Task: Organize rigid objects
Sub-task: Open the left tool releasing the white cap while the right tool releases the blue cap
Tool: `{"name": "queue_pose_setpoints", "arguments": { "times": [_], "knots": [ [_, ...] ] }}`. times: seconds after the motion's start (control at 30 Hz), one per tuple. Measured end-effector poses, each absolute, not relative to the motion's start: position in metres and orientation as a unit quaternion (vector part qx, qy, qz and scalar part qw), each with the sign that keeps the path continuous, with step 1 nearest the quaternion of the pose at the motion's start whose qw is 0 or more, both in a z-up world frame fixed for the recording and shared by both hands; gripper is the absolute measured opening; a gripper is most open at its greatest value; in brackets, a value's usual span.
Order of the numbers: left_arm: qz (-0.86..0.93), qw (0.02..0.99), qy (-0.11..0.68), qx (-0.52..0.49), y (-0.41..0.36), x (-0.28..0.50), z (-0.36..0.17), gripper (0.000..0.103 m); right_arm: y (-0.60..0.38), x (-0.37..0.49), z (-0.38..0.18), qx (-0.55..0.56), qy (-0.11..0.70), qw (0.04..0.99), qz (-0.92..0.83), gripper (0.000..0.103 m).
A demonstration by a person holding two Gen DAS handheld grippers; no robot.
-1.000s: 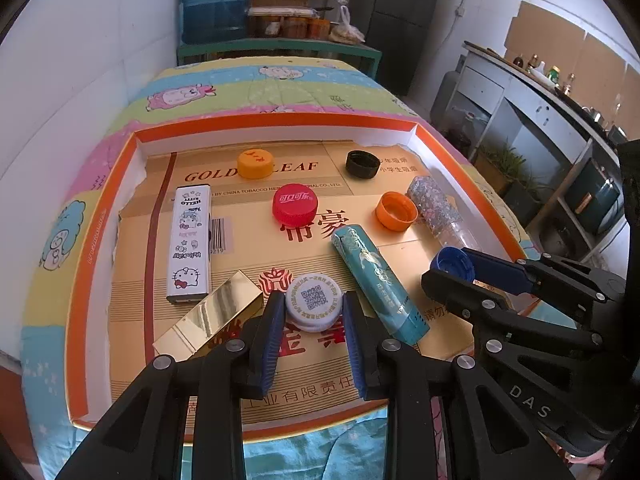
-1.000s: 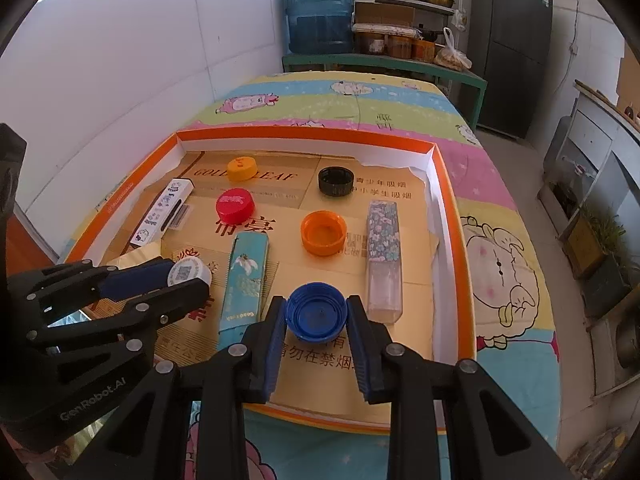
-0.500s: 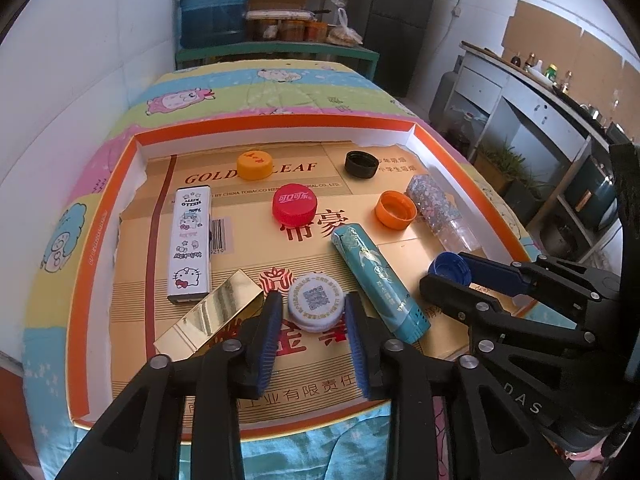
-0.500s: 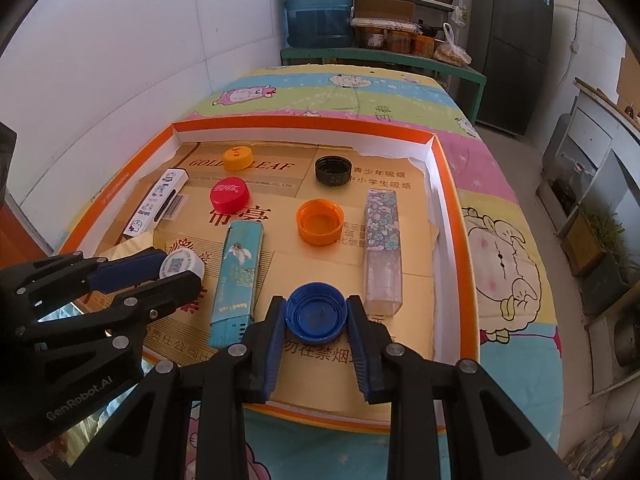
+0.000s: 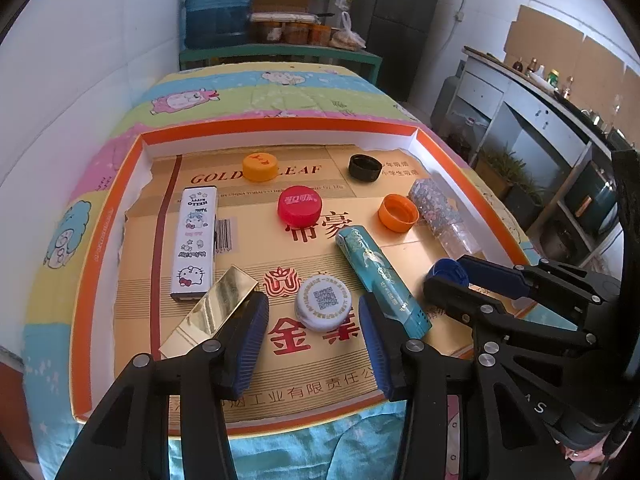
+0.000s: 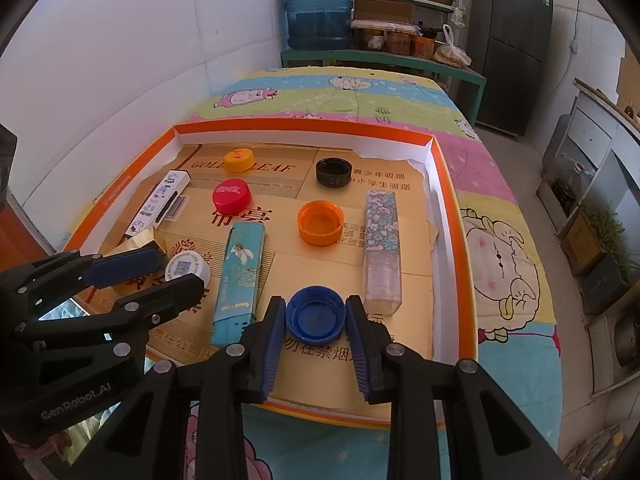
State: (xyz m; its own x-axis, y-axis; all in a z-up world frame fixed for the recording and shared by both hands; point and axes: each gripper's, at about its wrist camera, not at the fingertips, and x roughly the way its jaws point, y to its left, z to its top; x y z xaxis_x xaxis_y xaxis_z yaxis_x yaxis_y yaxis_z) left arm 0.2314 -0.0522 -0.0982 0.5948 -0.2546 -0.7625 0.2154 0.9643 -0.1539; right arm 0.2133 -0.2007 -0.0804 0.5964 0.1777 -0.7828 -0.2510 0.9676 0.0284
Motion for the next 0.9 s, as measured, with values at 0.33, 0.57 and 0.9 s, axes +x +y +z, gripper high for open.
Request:
{"name": "queue_pose_setpoints", "arguments": {
  "times": [0.33, 0.57, 0.9],
  "knots": [
    [-0.13, 0.898, 0.419, -0.028, -0.047, 0.222, -0.089, 0.06, -0.202, 0.203, -0.067, -0.029, 0.419, 0.9, 0.115, 0.031],
    [-0.131, 0.902, 0.41, -0.033, -0.044, 0.21, -0.08, 0.065, -0.202, 0.193, -0.058, -0.025, 0.411, 0.904, 0.114, 0.031],
    [-0.127, 0.909, 0.394, -0.034, -0.039, 0.188, -0.066, 0.065, -0.203, 0.172, -0.044, -0.018, 0.396, 0.912, 0.107, 0.031]
  ]
}}
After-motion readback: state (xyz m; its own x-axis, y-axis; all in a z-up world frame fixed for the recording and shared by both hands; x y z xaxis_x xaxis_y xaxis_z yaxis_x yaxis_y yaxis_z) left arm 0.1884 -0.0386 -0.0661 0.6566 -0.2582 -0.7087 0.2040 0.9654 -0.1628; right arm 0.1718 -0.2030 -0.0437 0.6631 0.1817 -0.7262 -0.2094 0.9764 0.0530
